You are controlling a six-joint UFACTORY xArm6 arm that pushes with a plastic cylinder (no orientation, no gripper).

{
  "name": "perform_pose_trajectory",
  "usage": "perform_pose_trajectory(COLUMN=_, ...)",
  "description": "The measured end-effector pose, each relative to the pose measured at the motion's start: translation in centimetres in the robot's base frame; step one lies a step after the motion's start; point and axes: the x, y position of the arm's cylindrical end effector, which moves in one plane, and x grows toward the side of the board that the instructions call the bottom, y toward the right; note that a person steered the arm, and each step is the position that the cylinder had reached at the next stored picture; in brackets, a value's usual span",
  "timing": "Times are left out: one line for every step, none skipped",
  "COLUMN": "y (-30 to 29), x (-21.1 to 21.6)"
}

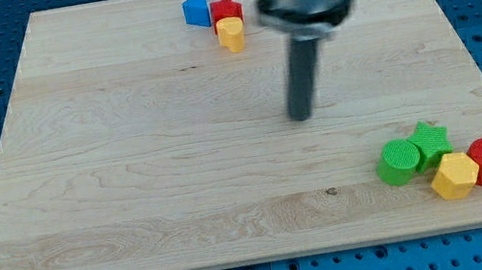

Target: Move your hand horizontally to the cube

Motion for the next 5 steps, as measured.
perform_pose_trajectory(y=-8.9, x=-1.9)
perform_pose_trajectory(y=-15.5, x=-5.2)
perform_pose_trajectory(y=-21.2, x=-10.2)
perform_pose_trajectory(y=-23.3, x=-16.4)
perform_pose_trajectory(y=-23.4, x=-18.3)
